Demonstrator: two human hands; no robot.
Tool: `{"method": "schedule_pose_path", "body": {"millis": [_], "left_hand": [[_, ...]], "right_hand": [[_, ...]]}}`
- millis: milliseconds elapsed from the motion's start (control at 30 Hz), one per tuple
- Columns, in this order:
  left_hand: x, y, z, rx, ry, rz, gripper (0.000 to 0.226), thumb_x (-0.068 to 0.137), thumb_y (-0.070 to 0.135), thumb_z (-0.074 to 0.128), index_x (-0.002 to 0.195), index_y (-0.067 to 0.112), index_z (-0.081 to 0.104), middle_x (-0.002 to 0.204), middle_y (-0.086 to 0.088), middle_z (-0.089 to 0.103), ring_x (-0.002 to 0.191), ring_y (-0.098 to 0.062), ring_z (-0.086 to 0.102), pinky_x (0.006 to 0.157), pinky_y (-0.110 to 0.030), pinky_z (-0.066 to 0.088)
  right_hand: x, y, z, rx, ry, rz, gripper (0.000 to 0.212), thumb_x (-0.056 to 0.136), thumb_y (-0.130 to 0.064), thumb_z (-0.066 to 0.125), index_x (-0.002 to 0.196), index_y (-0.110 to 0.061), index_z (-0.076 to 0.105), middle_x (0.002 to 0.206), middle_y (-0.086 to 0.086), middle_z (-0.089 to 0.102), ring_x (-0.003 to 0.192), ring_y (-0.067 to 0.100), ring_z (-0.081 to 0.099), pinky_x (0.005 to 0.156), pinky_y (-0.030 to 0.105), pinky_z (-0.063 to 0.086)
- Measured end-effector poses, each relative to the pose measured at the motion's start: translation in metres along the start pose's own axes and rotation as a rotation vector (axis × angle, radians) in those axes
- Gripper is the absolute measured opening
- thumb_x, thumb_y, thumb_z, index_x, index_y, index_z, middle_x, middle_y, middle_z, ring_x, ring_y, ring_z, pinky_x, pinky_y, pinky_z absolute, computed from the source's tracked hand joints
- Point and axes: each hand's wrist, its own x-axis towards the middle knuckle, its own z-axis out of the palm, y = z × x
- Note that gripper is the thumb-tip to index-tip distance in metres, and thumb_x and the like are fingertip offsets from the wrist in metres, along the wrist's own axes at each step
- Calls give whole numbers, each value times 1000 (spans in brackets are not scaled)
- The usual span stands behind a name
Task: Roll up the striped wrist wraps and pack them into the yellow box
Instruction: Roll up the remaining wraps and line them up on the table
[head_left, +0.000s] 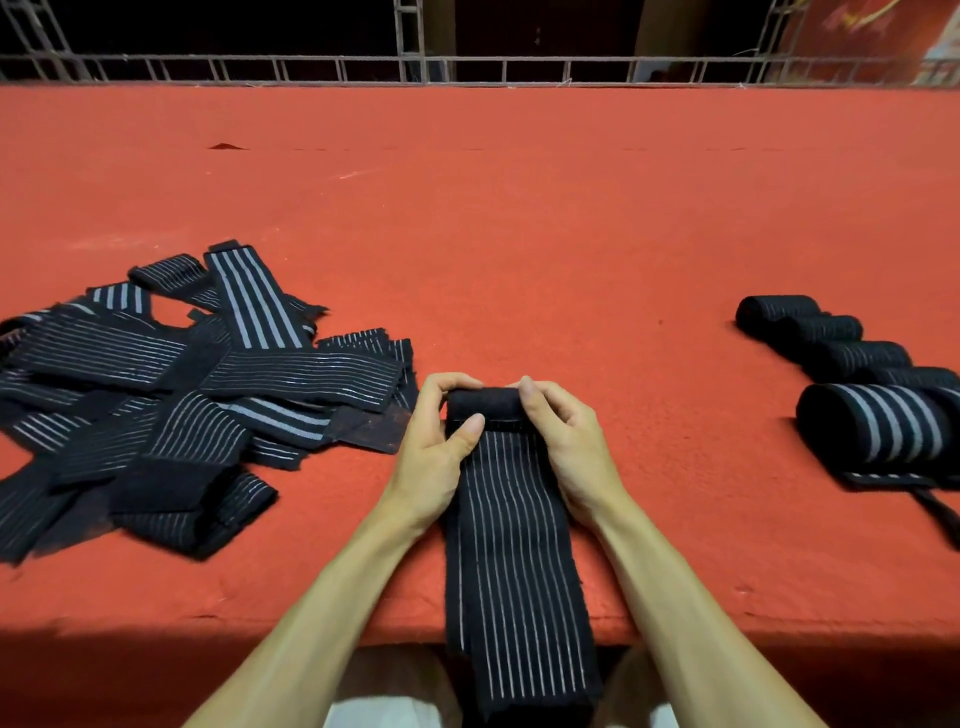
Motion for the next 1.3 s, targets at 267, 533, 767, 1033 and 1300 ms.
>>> {"method": "schedule_pose_path", "body": {"millis": [267, 533, 767, 1033, 1300], "left_hand": [[0, 6, 3, 90, -48, -50, 34, 77, 43, 55, 107, 28, 50, 103, 8, 57, 96, -7, 55, 87, -27, 46], [3, 8, 12, 284, 16, -116, 25, 93, 42, 46, 114, 29, 39, 107, 19, 50, 90, 24, 49, 77, 1, 36], [1, 7, 5, 72, 49, -141, 28, 86, 36, 61, 108, 23, 51, 100, 5, 61, 89, 3, 60, 78, -15, 48], [-2, 10, 2, -15, -52, -73, 31, 83, 16, 60, 110, 20, 46, 95, 0, 54, 81, 0, 56, 71, -18, 48], [-3, 6, 2, 75, -212, -82, 34, 77, 40, 57, 107, 38, 40, 98, 5, 47, 86, -5, 49, 78, -22, 44]], "right_hand": [[-4, -1, -6, 61, -8, -36, 19, 86, -11, 71, 104, -4, 68, 98, 7, 70, 85, 7, 64, 77, 20, 51], [-1, 4, -12, 221, -60, -117, 26, 67, -3, 75, 90, -11, 65, 101, -3, 69, 100, 12, 63, 92, 32, 49], [-3, 0, -9, 242, -145, -37, 36, 73, -9, 73, 108, -17, 67, 102, 6, 67, 93, 19, 62, 82, 33, 53], [-2, -2, 4, -28, -34, 33, 45, 91, -55, 40, 115, -23, 60, 99, -5, 65, 88, 5, 62, 79, 26, 50], [-4, 2, 2, -104, -19, 27, 21, 103, -32, 41, 114, -18, 51, 91, -10, 54, 72, -8, 51, 68, 9, 42]]}}
